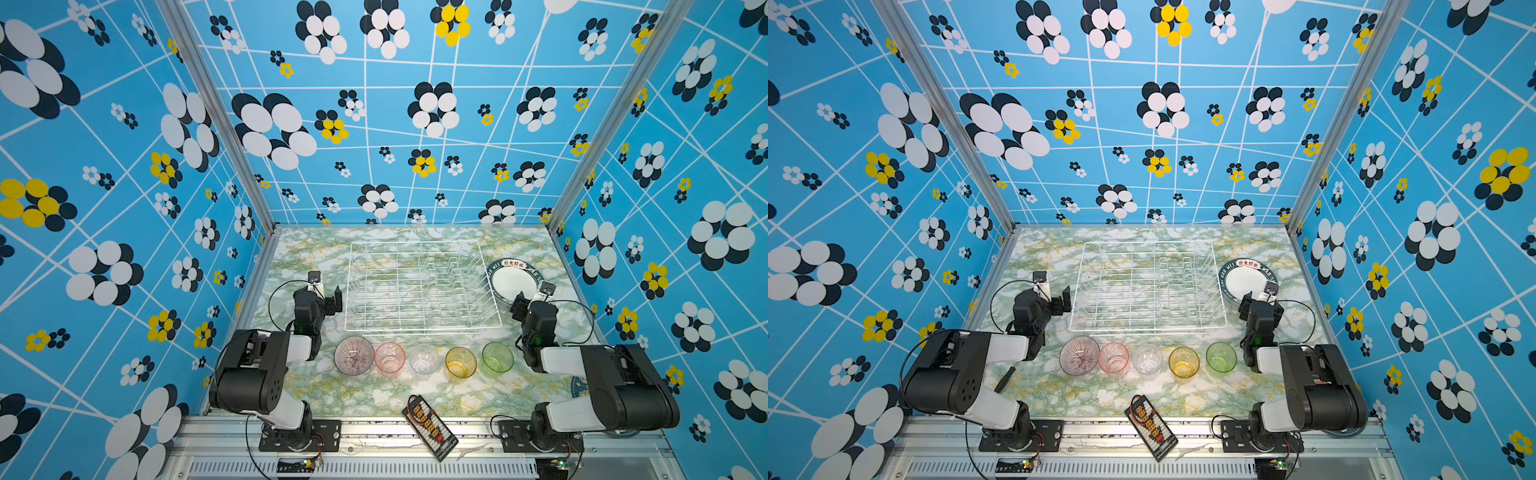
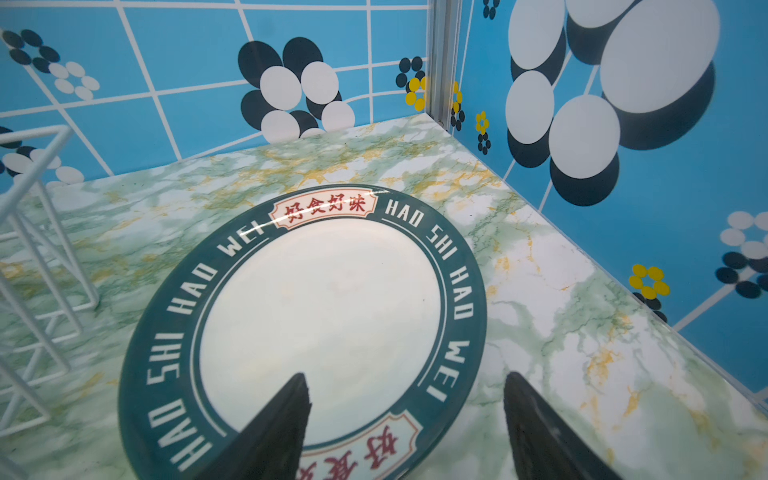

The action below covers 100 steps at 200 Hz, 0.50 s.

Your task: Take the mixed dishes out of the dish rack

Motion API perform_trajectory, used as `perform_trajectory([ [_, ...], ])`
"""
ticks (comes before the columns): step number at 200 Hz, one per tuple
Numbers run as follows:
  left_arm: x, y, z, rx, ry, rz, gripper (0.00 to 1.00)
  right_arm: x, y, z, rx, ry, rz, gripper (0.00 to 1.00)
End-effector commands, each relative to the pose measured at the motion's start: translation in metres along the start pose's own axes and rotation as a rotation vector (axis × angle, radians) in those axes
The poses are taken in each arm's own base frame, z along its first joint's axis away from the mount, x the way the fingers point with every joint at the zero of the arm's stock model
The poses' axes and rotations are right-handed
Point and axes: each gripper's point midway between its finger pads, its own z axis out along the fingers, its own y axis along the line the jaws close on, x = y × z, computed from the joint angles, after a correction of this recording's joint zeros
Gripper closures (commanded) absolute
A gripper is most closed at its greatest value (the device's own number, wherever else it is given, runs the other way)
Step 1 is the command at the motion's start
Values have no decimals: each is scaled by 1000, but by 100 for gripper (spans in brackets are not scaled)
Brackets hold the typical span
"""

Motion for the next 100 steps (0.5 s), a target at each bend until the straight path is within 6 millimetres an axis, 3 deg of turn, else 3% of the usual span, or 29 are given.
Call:
perform_trajectory([
  [1, -1, -1, -1, 12, -14, 8, 1, -7, 19, 17, -73, 9, -29, 24],
  [11, -1, -1, -1, 12, -12, 8, 1, -8, 40, 20, -171, -8, -87, 23],
  [20, 0, -1, 0, 14, -9, 6, 1, -4, 42, 20, -181, 47, -101, 18],
  [30, -1, -1, 0, 15, -8, 4, 1, -2, 41, 20, -178, 48, -100, 1],
  [100, 0, 0, 1, 26, 2, -7, 1, -4, 42, 20, -180, 31, -99, 1],
])
